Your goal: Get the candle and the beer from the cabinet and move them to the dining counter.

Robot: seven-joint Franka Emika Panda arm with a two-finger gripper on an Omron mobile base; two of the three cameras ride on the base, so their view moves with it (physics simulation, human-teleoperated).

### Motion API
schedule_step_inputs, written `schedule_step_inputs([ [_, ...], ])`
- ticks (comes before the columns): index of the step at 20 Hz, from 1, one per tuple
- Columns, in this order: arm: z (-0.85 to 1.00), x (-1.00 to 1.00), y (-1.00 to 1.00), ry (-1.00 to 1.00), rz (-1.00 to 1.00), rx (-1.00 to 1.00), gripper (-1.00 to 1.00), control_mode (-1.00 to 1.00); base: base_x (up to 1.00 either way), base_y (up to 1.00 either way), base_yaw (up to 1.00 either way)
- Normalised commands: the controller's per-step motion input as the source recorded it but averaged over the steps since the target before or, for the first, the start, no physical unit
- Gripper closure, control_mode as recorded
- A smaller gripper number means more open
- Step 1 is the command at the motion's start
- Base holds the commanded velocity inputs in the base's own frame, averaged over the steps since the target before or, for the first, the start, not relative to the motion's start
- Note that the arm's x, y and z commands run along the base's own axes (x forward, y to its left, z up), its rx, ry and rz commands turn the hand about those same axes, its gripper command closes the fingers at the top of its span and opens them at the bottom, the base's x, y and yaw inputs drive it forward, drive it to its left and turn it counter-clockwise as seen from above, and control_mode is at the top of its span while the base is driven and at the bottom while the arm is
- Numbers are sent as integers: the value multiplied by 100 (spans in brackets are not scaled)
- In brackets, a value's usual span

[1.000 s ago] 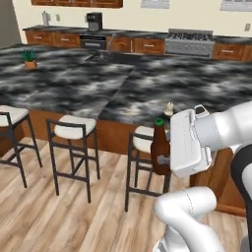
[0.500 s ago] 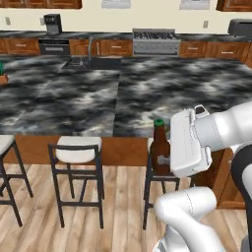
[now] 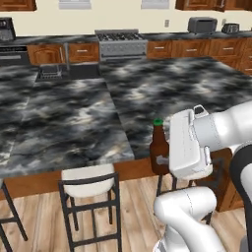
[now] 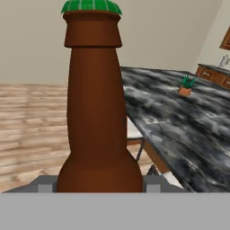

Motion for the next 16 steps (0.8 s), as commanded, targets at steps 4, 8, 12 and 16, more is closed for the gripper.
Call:
schedule_step_inputs([
  [4, 0, 0, 0, 0, 0, 0, 100, 100, 76, 41, -36],
  [8, 0, 0, 0, 0, 0, 0, 100, 100, 69, 32, -36],
  [12, 0, 0, 0, 0, 0, 0, 100, 100, 42, 6, -30],
  [16, 0, 0, 0, 0, 0, 0, 100, 100, 23, 0, -13],
])
